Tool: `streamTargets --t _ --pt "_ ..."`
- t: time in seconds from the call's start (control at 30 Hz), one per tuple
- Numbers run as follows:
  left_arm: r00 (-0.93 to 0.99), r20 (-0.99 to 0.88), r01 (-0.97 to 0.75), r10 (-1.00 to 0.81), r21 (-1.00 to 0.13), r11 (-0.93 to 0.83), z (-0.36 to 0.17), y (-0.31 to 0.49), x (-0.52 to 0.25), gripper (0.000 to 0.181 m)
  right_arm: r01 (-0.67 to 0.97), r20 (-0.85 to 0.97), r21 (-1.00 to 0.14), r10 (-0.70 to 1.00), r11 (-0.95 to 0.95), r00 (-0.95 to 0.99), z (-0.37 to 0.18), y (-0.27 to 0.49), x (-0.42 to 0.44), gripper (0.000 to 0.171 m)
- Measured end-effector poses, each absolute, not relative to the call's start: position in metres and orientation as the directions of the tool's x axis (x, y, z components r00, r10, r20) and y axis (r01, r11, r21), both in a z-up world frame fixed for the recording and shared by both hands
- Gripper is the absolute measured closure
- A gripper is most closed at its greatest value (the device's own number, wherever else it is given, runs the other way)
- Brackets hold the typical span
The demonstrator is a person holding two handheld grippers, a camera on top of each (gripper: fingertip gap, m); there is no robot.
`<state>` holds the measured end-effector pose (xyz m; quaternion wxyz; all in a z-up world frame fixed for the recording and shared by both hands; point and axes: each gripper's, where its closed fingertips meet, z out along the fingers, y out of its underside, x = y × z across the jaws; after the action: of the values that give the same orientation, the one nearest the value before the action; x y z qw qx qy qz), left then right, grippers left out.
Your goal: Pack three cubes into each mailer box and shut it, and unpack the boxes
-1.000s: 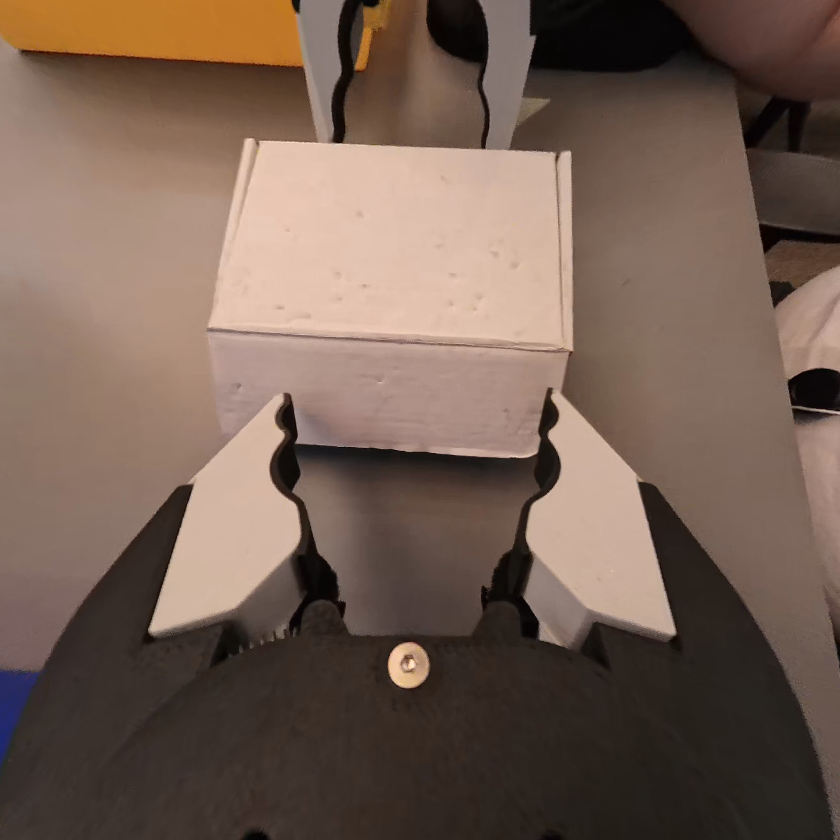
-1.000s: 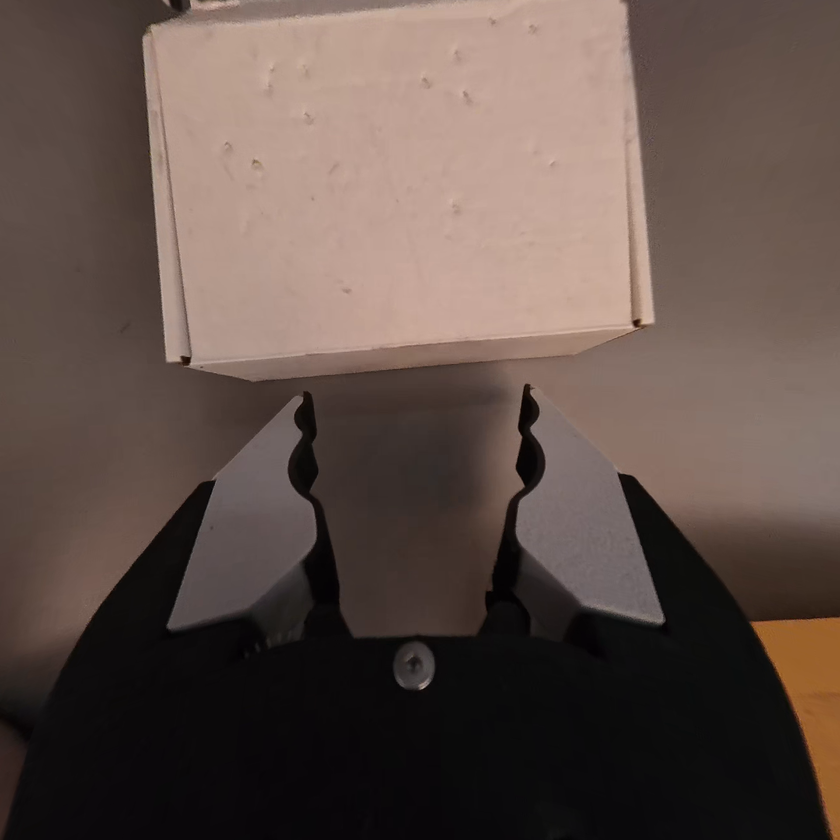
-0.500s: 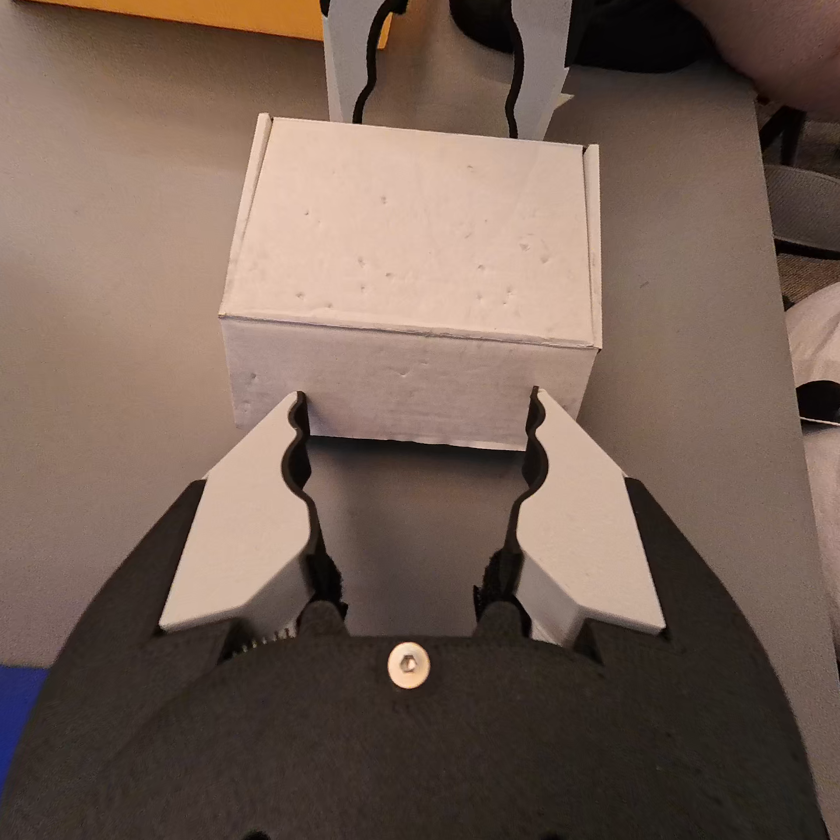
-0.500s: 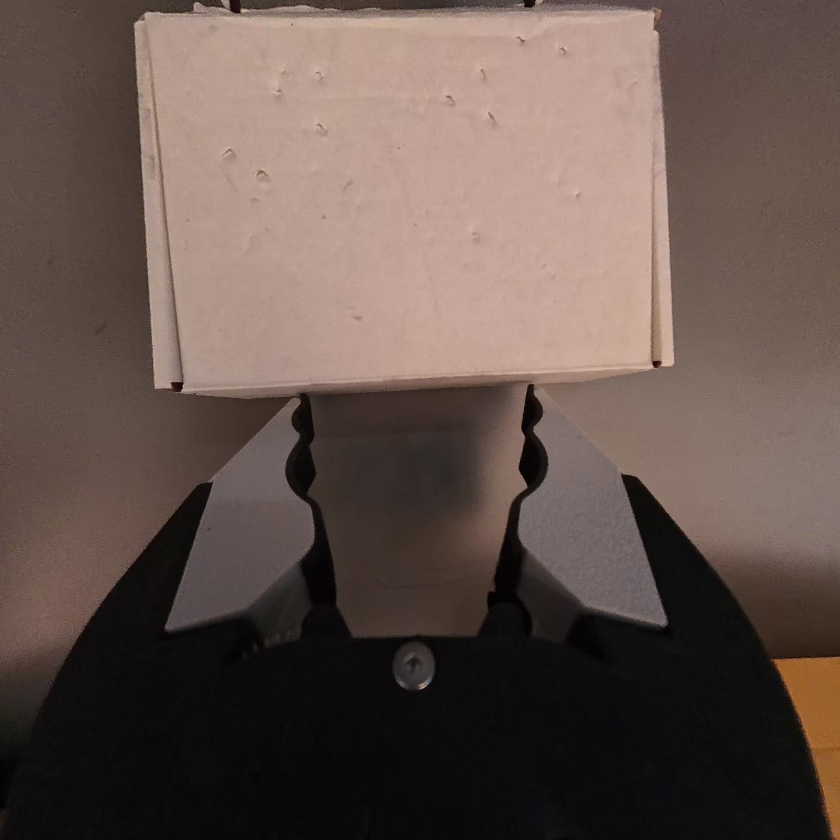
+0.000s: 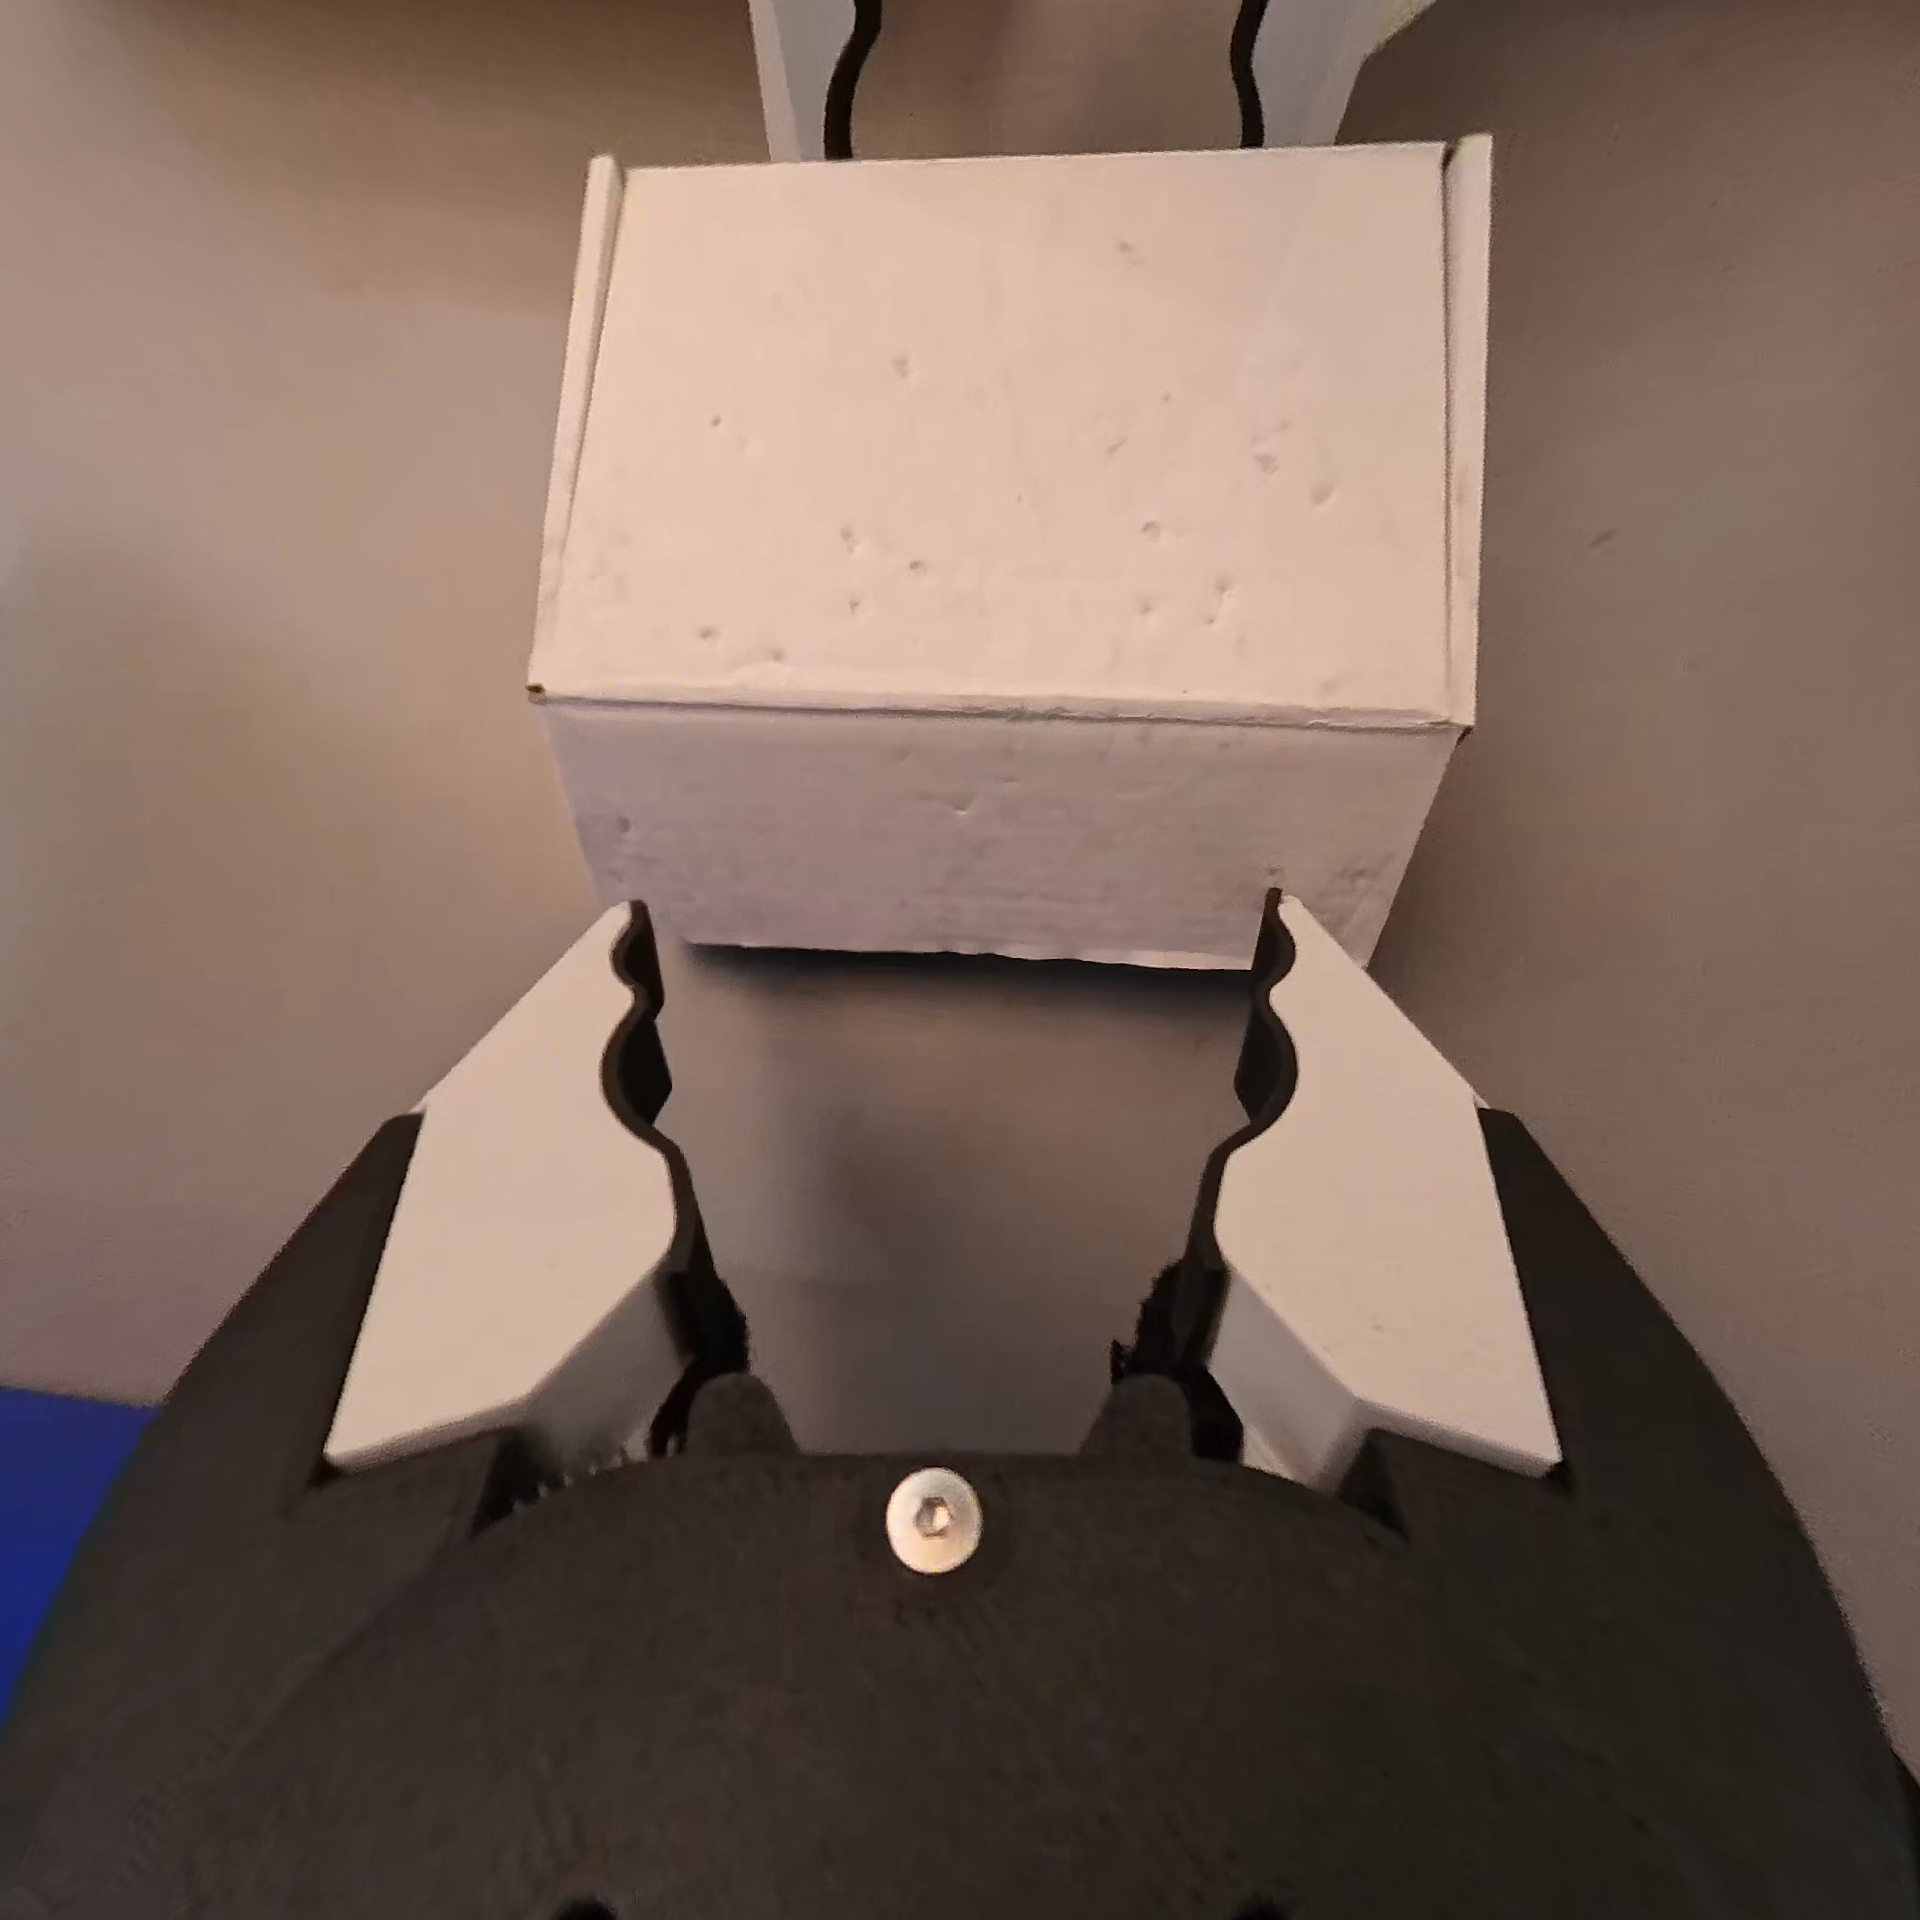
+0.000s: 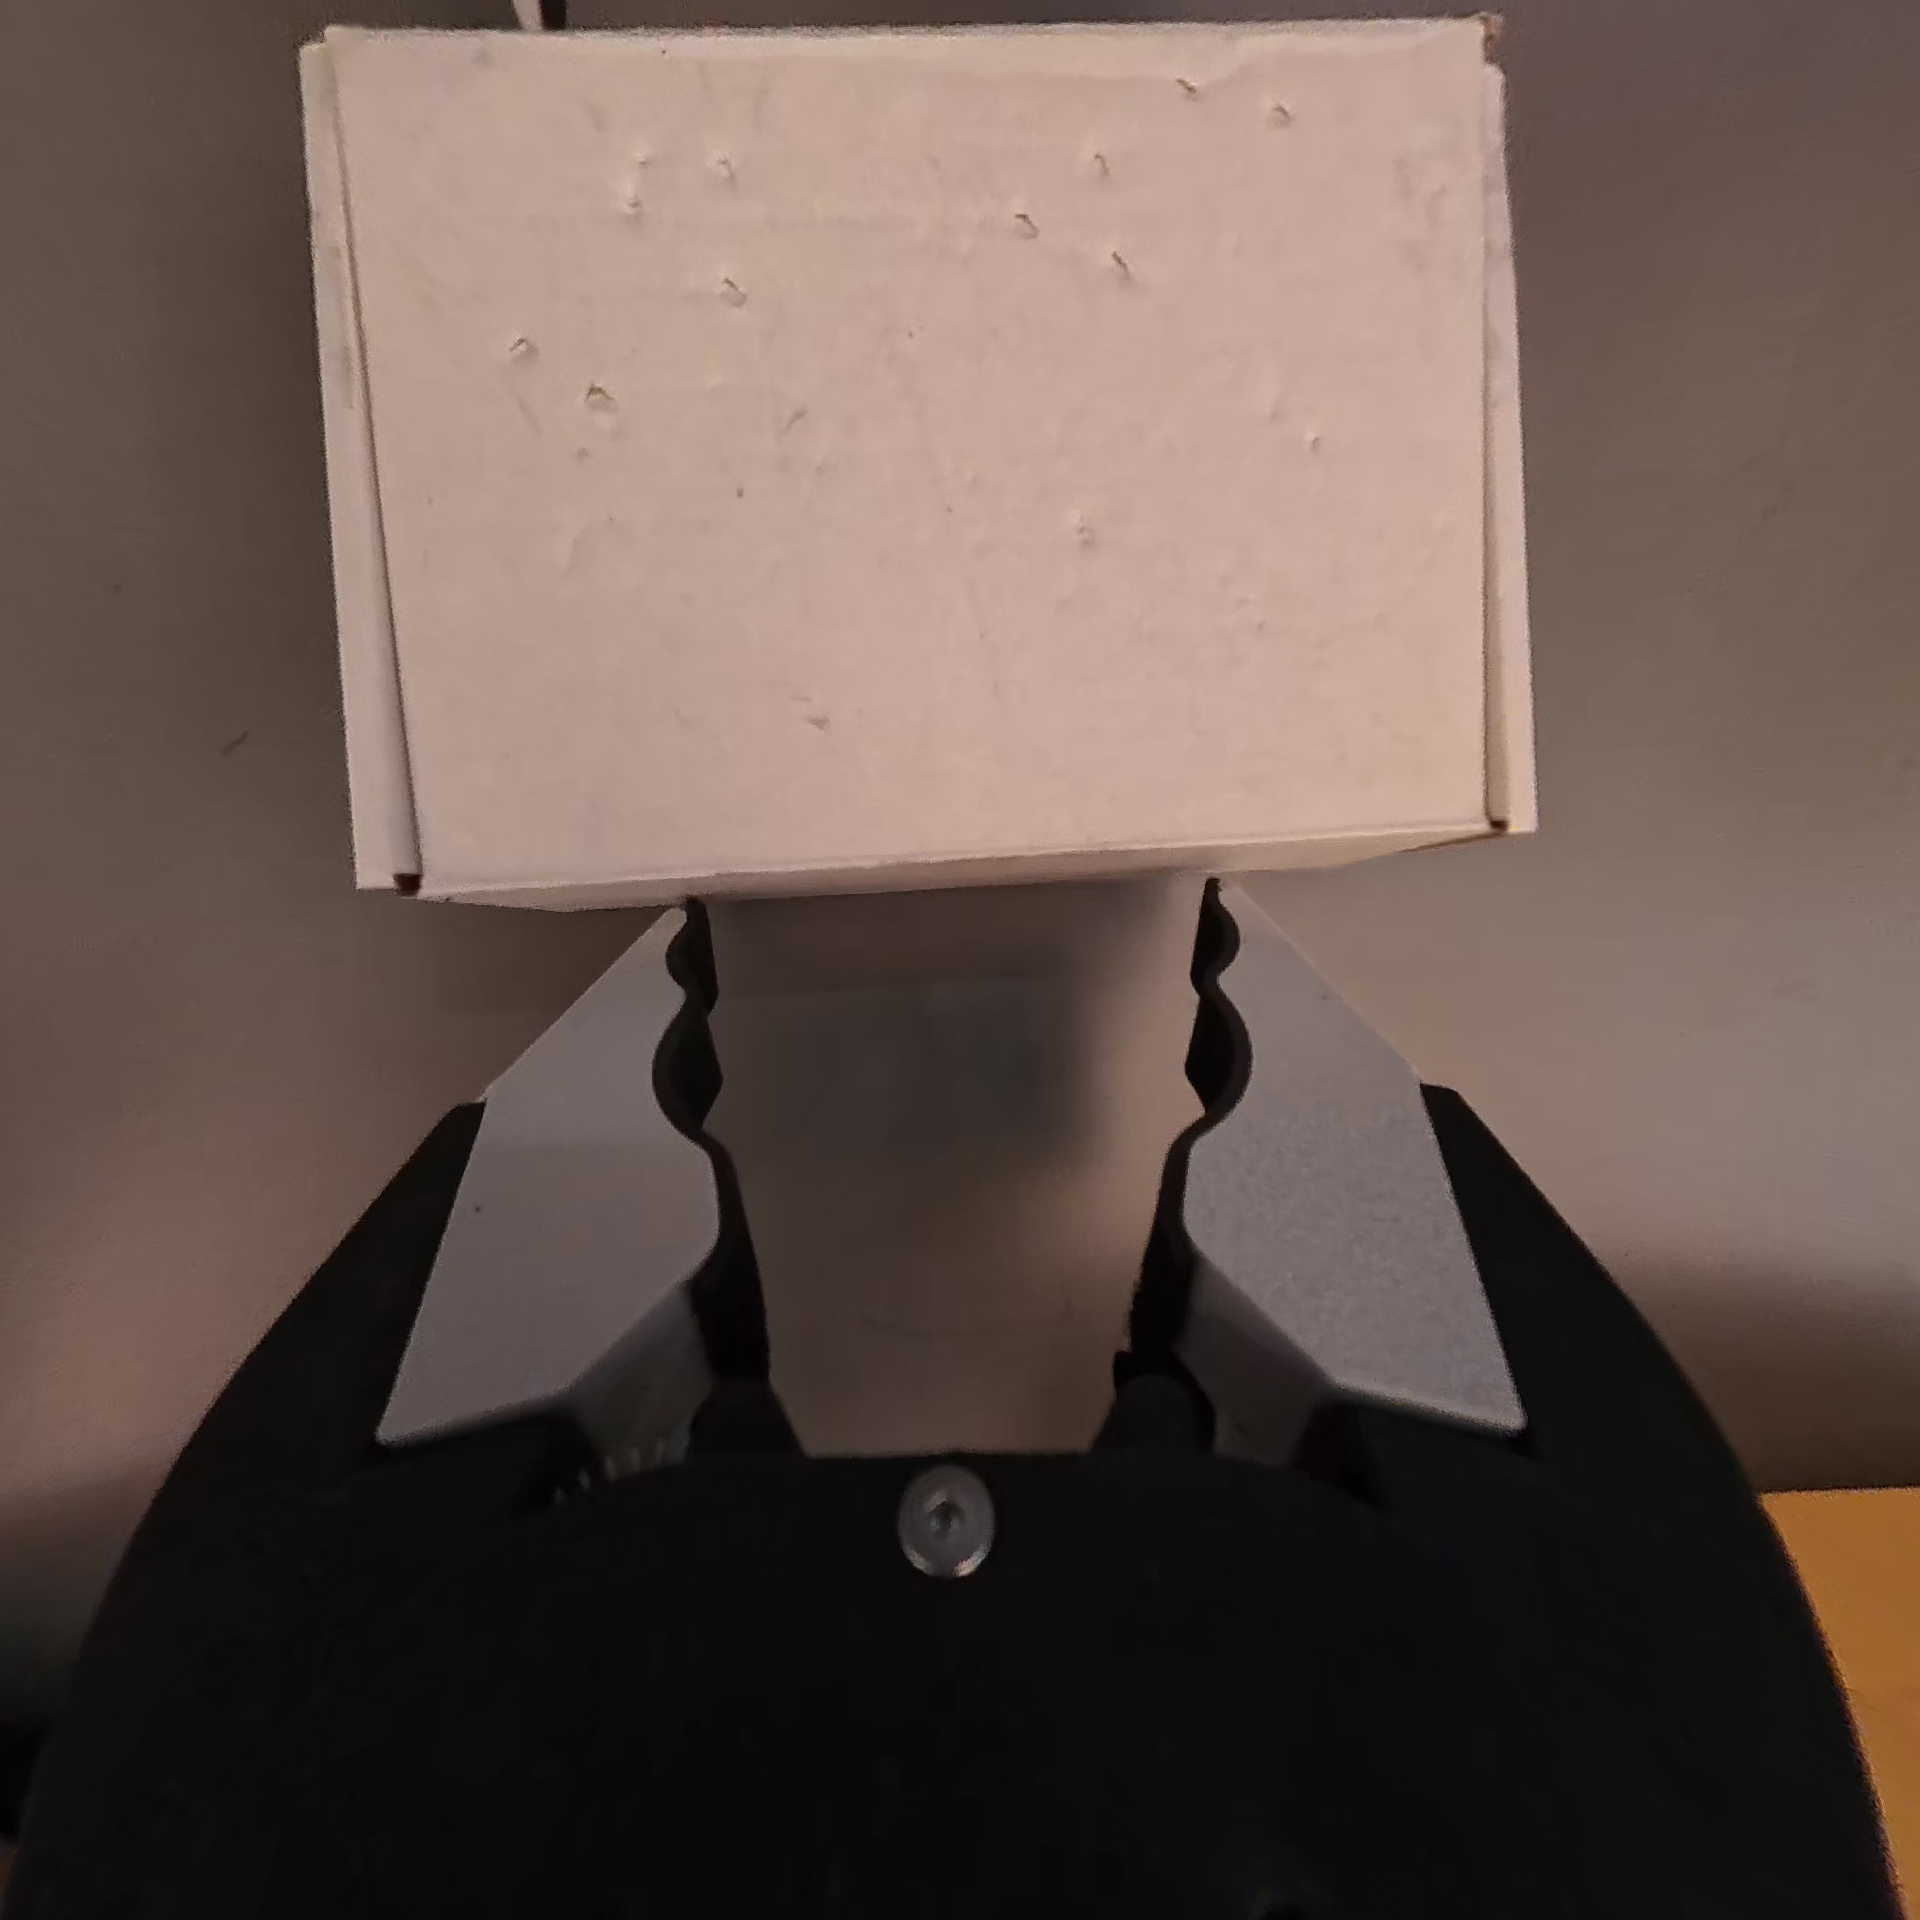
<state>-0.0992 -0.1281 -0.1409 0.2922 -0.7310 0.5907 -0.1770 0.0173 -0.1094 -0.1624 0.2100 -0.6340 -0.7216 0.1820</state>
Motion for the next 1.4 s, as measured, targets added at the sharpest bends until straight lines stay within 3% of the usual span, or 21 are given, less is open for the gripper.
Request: streamTargets --t 1.2,1.4 --pt "0.181 -0.012 -0.881 -0.983 -0.446 -0.157 -0.165 -0.140 -0.099 0.069 0.824 0.085 -0.536 0.983 0.184 -0.164 -0.162 -0.122 0.003 0.079" --pt "0.171 -0.012 -0.927 -0.985 -0.340 -0.157 -0.165 -0.135 -0.100 0.069 0.823 0.088 -0.541 0.985 0.175 -0.152 -0.162 -0.119 0.002 0.079"
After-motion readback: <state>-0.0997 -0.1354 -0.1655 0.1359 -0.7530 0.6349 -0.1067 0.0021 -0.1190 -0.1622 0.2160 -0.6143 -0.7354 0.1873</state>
